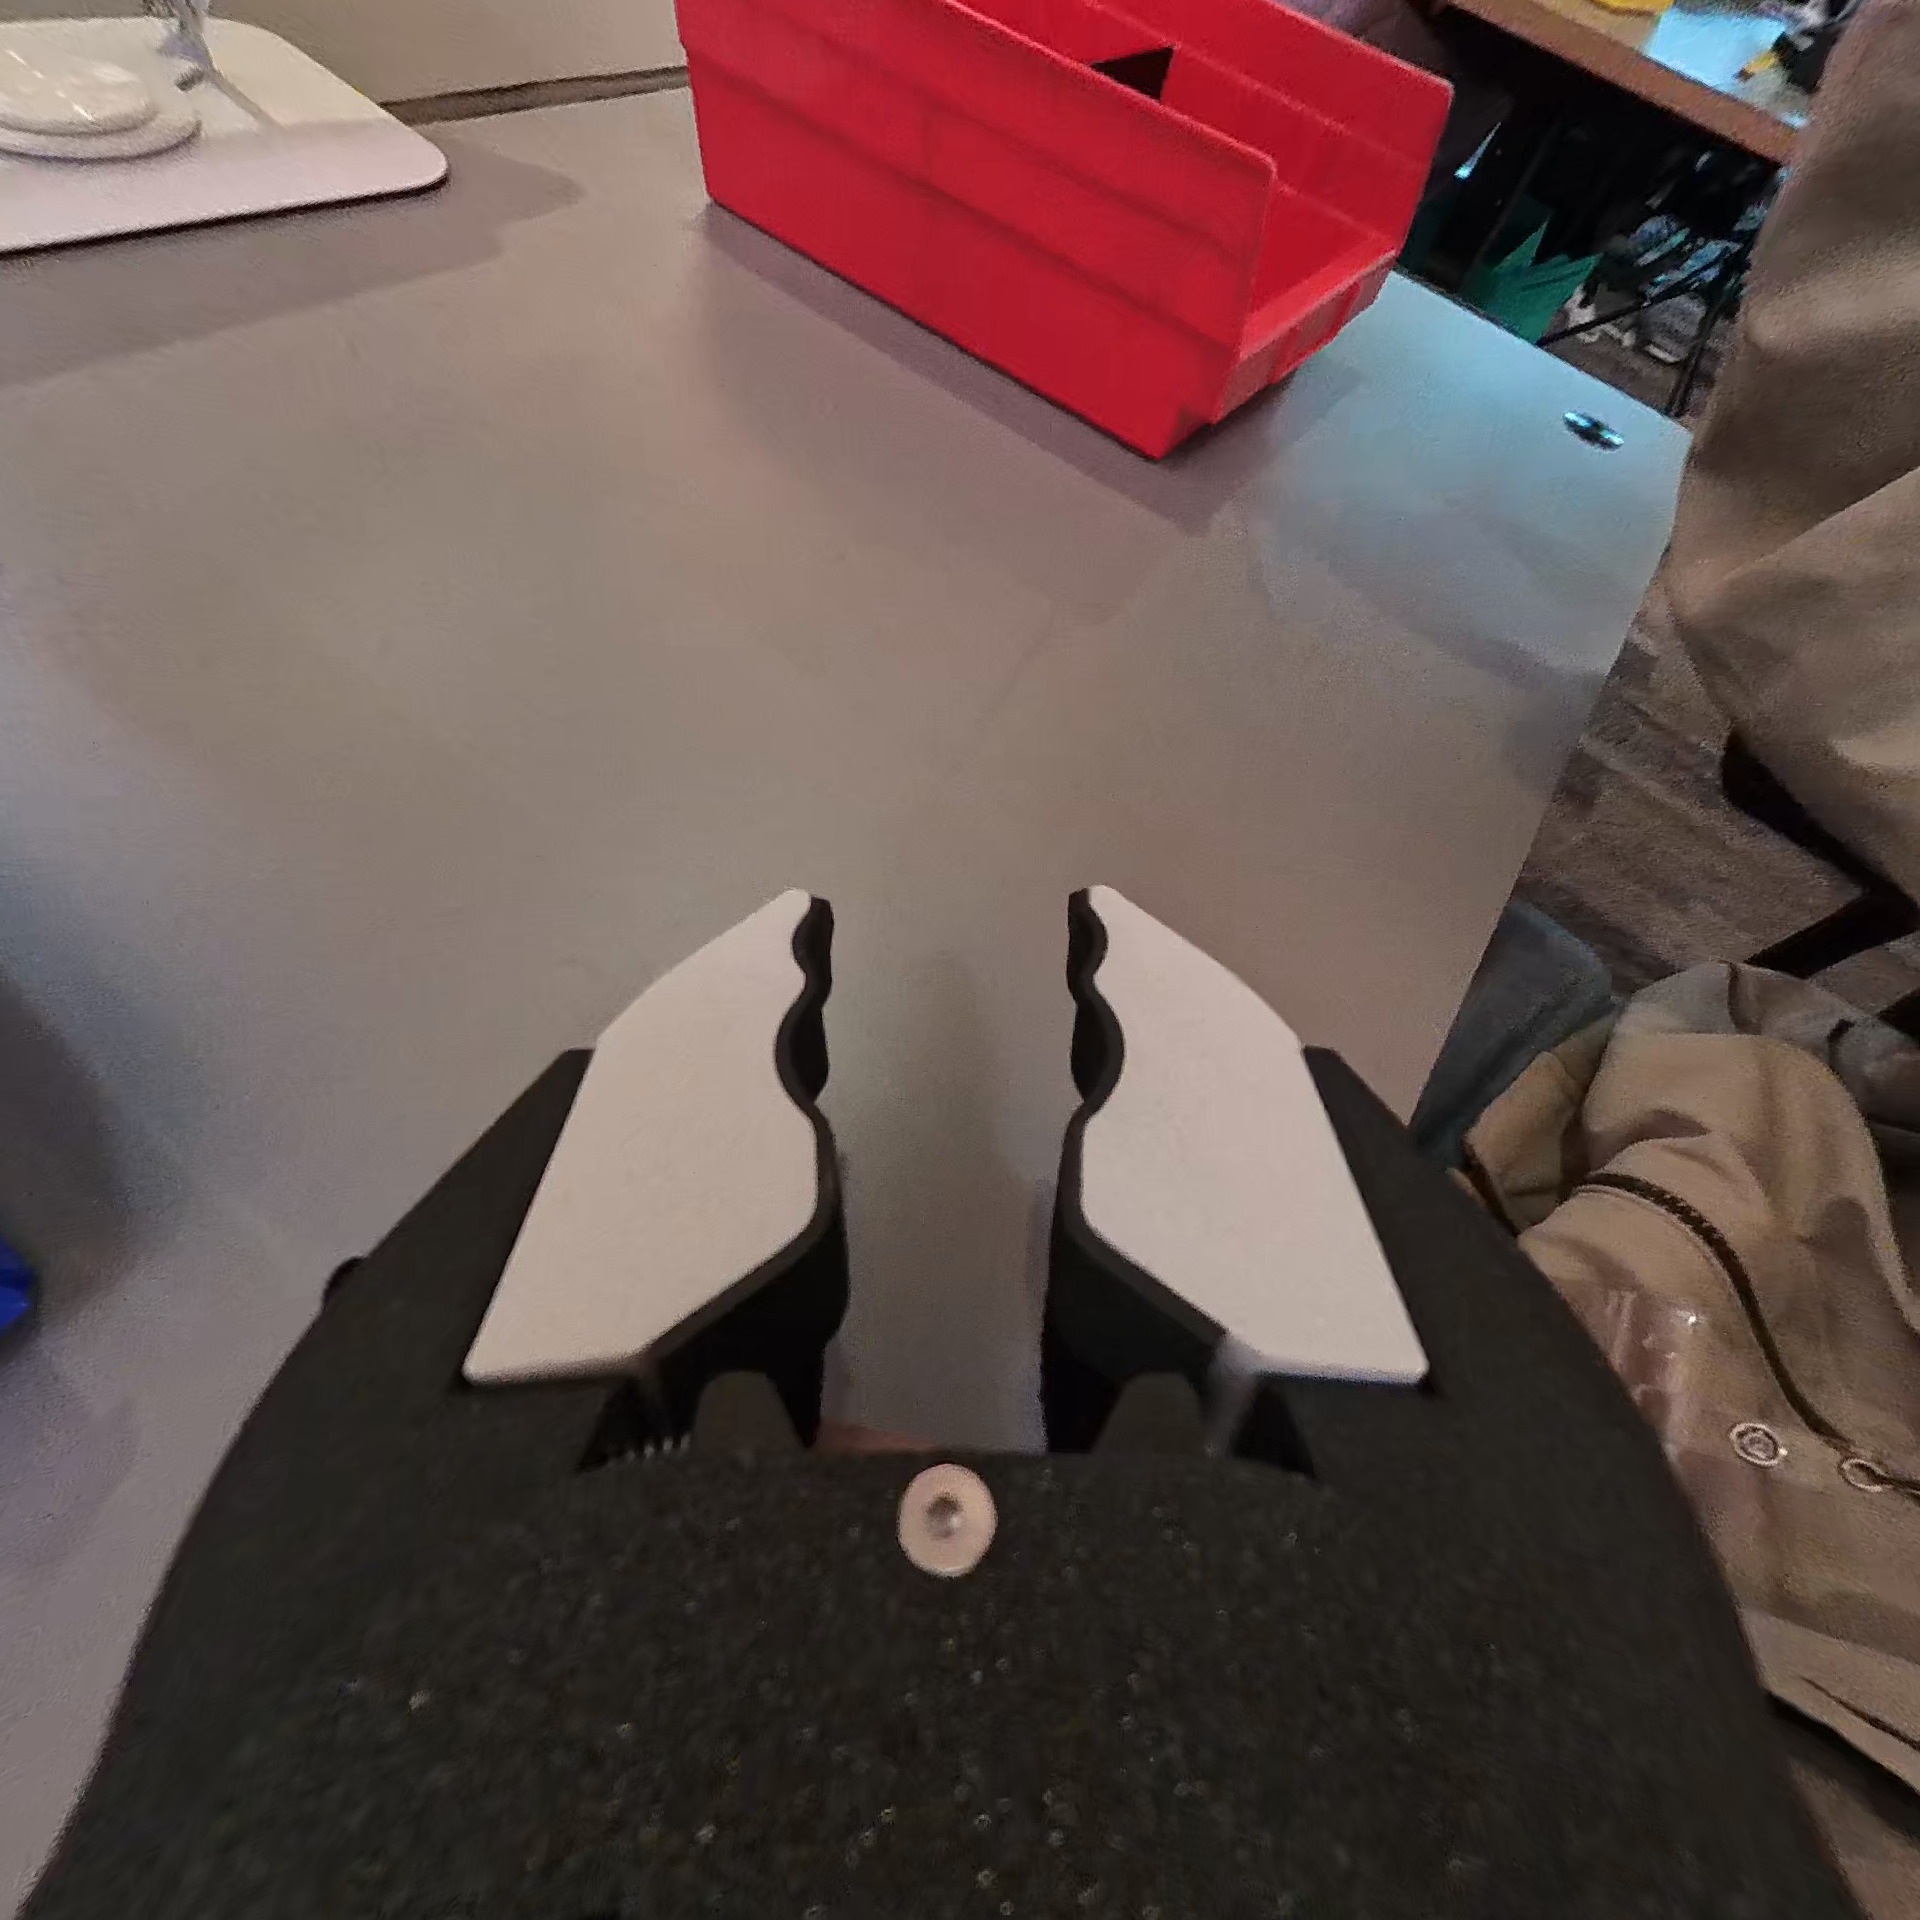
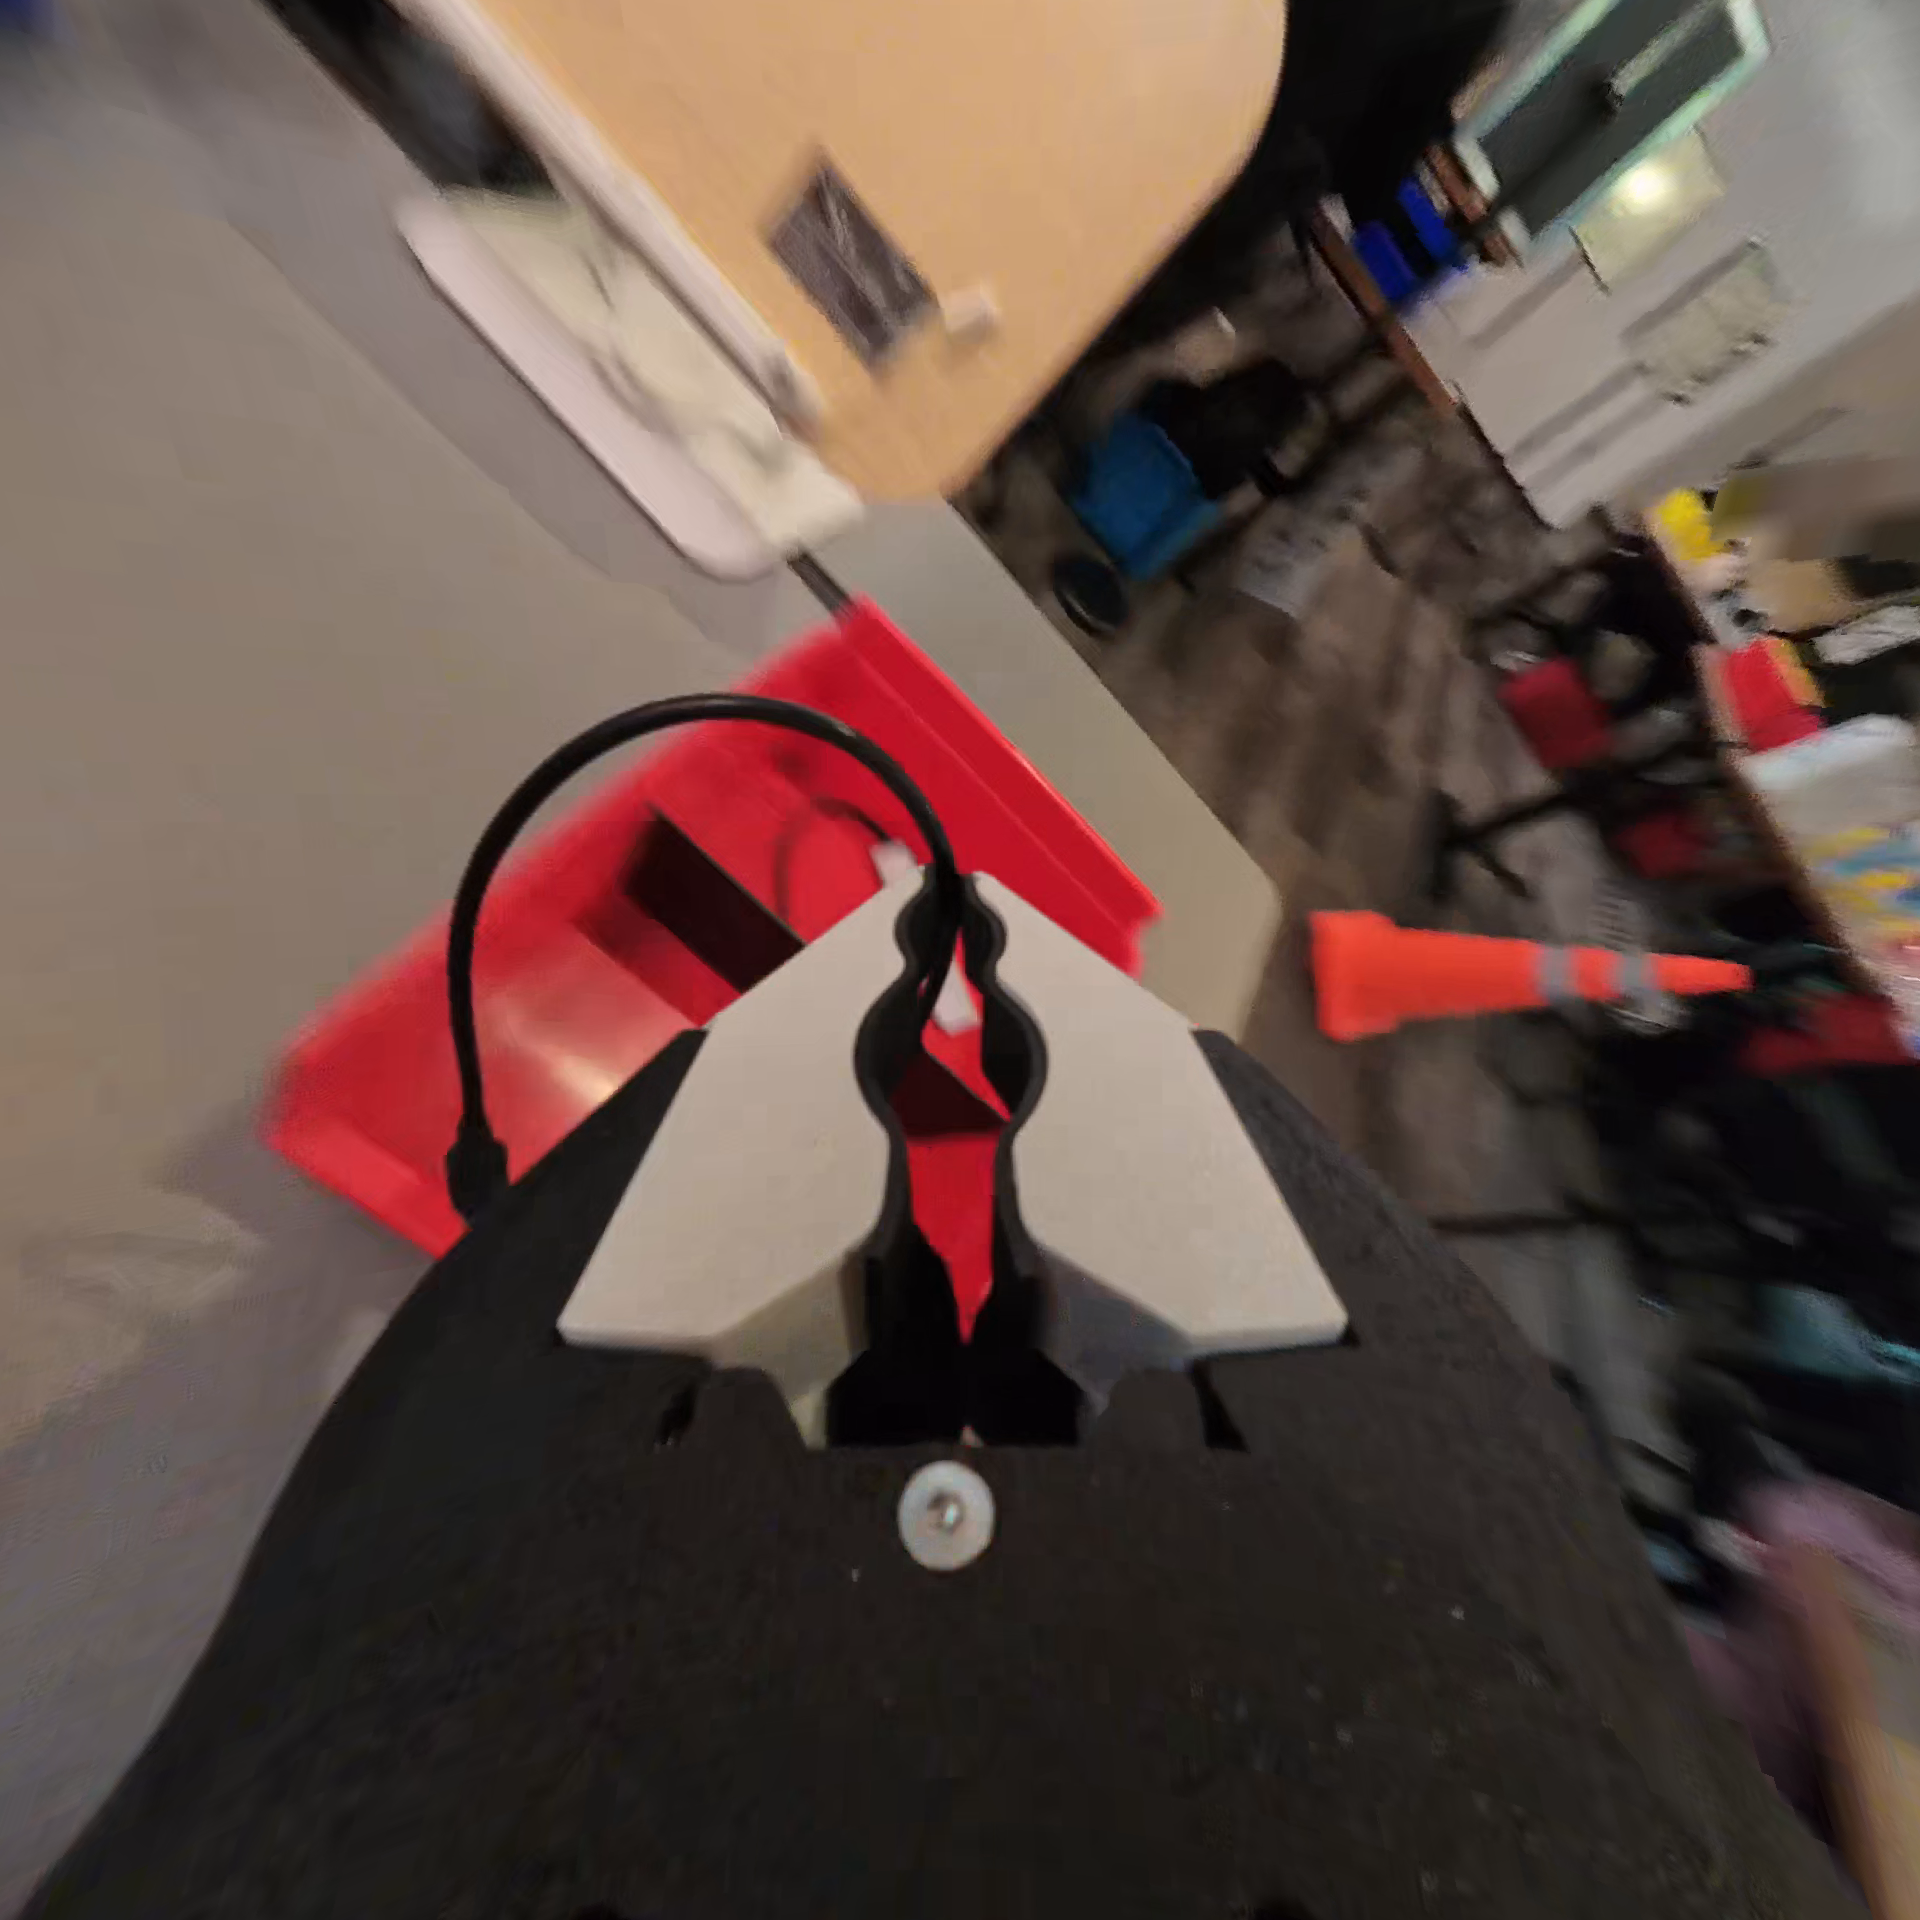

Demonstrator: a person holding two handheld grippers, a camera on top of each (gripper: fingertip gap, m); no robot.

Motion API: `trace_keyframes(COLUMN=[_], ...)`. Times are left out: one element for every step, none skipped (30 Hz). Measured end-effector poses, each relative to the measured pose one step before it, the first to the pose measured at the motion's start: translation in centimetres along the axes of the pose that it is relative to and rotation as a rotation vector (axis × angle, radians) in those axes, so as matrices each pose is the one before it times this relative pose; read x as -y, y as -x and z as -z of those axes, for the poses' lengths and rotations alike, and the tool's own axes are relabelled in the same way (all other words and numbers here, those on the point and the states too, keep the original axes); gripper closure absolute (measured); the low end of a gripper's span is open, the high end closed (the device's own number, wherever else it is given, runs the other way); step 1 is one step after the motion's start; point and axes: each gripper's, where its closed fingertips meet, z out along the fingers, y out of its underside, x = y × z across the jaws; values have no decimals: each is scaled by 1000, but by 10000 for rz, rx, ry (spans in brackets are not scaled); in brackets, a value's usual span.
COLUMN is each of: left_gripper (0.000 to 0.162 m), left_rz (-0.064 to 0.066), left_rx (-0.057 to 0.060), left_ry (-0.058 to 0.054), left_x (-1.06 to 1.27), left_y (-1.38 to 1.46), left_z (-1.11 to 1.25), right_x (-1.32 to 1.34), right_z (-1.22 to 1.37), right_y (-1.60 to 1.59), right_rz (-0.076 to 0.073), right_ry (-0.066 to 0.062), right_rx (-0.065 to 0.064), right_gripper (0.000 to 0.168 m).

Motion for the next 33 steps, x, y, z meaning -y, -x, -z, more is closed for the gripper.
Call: trace_keyframes(left_gripper=[120, 120, 120, 120, 121, 121, 121, 121, 122, 122, 122, 122, 122, 121, 121, 119, 119, 119, 118, 117, 117, 116, 116, 115, 115, 114, 113, 113, 112, 112, 112, 112, 112], left_rz=[68, -17, -98, -136, -133, -98, -60, -40, -40, -37, -27, -24, -21, 5, 29, 37, 46, 50, 42, 38, 38, 36, 33, 38, 33, 17, 13, 38, 40, 76, 131, 128, -21], left_rx=[-78, 16, 13, 34, 51, 9, -9, 1, 3, -12, 17, 66, 50, 62, 75, 43, 42, 68, 54, 50, 66, 25, -9, -26, -44, -45, -77, -124, -130, -71, -42, -56, -53], left_ry=[13, 18, 51, 60, 48, 56, 76, 79, 59, 44, 44, 9, -16, -23, -62, -67, -37, -53, -71, -64, -94, -111, -108, -143, -140, -115, -110, -144, -178, -204, -201, -152, -138], left_x=[-26, -18, -49, -43, -28, -35, -79, -96, -90, -70, -81, -29, 1, 2, 56, 62, 17, 35, 72, 66, 128, 163, 192, 246, 244, 251, 273, 373, 466, 561, 682, 842, 1053], left_y=[-121, -60, -110, -104, -86, -116, -124, -79, -77, -72, -3, 87, 93, 129, 158, 138, 150, 175, 156, 142, 141, 81, 11, -13, -44, -36, -67, -106, -64, 99, 278, 389, 541], left_z=[-25, -39, -61, -80, -100, -118, -136, -132, -110, -71, -40, 12, 45, 84, 119, 143, 142, 155, 161, 159, 155, 162, 164, 153, 156, 166, 188, 238, 290, 354, 437, 599, 775], right_x=[-2012, -1845, -1374, -711, -328, -273, -249, -277, -426, -435, -352, -132, 18, 124, 101, 43, 127, 358, 687, 1050, 1420, 1778, 2018, 1892, 1394, 616, -584, -1730, -2270, -2291, -2173, -1864, -946], right_z=[-874, -1118, -1278, -1398, -1440, -1452, -1455, -1468, -1393, -1268, -1120, -944, -720, -436, -72, 314, 672, 994, 1318, 1624, 1889, 1959, 1869, 1602, 1174, 593, 10, -461, -783, -786, -684, -510, -244], right_y=[-228, 382, 589, 820, 1254, 1526, 1322, 1242, 1212, 1007, 641, 395, 132, -175, -134, -167, -442, -517, -495, -438, -185, 370, 1431, 2660, 3644, 4353, 4601, 4104, 2764, 1889, 1323, 787, 380], right_rz=[845, 890, 695, 388, 105, -38, -143, -272, -373, -381, -374, -365, -353, -333, -171, -71, -87, -139, -207, -232, -247, -383, -534, -604, -729, -957, -1000, -703, -567, -348, 22, 540, 891], right_ry=[767, 766, 607, 328, 196, 262, 286, 282, 372, 378, 260, 66, -78, -172, -143, -153, -179, -290, -441, -599, -737, -896, -995, -1030, -999, -928, -667, -308, -23, 2, 305, 916, 799], right_rx=[-261, -61, -71, 56, 371, 610, 552, 553, 601, 546, 377, 235, 49, -157, -121, -80, -182, -178, -151, -201, -225, -137, 217, 627, 907, 1174, 1402, 1353, 722, 444, 337, 74, -136], right_gripper=[167, 167, 167, 167, 167, 167, 166, 166, 166, 167, 167, 167, 166, 163, 155, 148, 145, 143, 142, 142, 142, 142, 143, 141, 140, 142, 144, 140, 140, 140, 140, 134, 133])
